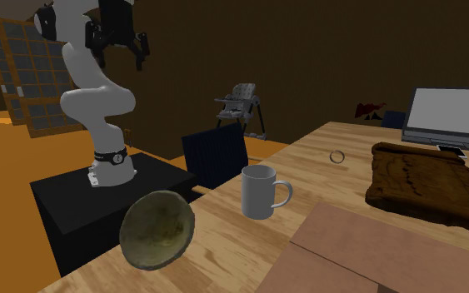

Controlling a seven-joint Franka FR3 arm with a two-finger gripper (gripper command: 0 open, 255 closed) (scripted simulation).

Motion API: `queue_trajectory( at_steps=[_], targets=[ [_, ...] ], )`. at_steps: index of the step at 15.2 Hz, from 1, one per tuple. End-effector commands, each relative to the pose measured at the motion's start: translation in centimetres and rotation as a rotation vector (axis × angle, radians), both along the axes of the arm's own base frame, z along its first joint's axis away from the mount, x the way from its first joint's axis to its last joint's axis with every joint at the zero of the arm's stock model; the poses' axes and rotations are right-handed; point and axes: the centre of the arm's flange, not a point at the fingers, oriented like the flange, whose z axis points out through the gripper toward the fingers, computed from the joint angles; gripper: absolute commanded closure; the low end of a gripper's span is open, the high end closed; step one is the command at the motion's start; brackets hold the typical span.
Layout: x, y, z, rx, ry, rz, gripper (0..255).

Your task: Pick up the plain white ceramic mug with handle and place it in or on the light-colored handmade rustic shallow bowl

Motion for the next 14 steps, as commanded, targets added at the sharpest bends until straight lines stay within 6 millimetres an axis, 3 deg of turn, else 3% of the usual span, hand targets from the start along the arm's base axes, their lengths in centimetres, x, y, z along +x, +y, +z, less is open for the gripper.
queue_trajectory(
  at_steps=[1, 14],
  targets=[
    [0.0, 0.0, 0.0, 0.000, 0.000, 0.000, 0],
    [14.5, 2.9, -8.1, 0.022, -0.011, 0.106, 0]
  ],
)
